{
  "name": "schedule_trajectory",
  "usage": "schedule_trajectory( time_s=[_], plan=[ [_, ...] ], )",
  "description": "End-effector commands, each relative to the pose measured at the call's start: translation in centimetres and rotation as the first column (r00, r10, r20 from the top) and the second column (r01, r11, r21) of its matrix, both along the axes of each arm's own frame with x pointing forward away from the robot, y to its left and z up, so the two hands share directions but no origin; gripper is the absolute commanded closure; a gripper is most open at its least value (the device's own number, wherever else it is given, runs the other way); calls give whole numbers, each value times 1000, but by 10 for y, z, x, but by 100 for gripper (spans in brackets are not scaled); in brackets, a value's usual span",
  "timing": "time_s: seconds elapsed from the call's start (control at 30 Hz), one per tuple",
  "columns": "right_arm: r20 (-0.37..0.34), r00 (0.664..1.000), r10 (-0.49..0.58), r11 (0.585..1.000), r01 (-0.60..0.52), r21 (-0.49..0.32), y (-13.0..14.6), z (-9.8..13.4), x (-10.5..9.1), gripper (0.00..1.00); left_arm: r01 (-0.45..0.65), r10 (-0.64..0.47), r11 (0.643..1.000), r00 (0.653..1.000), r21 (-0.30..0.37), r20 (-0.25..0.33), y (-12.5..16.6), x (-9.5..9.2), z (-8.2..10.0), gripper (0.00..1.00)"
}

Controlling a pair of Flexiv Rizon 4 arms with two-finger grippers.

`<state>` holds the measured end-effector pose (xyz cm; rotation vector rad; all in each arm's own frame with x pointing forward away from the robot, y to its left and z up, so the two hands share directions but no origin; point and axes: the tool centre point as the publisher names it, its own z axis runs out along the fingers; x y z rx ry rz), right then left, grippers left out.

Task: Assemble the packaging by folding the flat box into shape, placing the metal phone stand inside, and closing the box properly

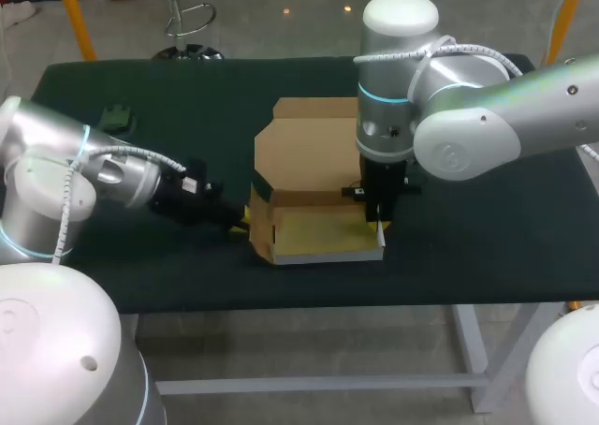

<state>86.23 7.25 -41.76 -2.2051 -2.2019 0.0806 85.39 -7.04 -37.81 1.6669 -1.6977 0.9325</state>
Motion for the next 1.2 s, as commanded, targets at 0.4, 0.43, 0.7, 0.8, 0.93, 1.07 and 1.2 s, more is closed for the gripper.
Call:
schedule_trajectory(
  time_s=[0.4, 0.43, 0.7, 0.8, 0.93, 1.07, 1.2],
  plan=[
    [-3, 1000, 0, 1000, -1, -2, 1, 0, 0, 100, -57, 56, 995, 998, -83, -15, -10, -6, 7, 67],
    [-3, 1000, 0, 1000, -1, -2, 1, 0, 0, 100, -58, 57, 995, 998, -84, -15, -11, -6, 8, 66],
    [-3, 1000, 0, 1000, -1, -2, 1, 0, 0, 100, -56, 55, 993, 998, -100, -12, -23, -5, 12, 65],
    [-3, 1000, 0, 1000, -1, -2, 1, 0, 0, 100, -61, 61, 994, 998, -94, -10, -26, -5, 14, 65],
    [-3, 1000, 0, 1000, -1, -2, 1, 0, 0, 100, -62, 62, 994, 998, -87, -7, -31, -4, 17, 65],
    [-3, 1000, 0, 1000, -1, -2, 1, 0, 0, 100, -59, 58, 995, 998, -77, -6, -37, -3, 18, 63],
    [-3, 1000, 0, 1000, -1, -2, 1, 0, 0, 100, -55, 55, 997, 998, -54, -7, -41, -1, 18, 62]
  ],
)
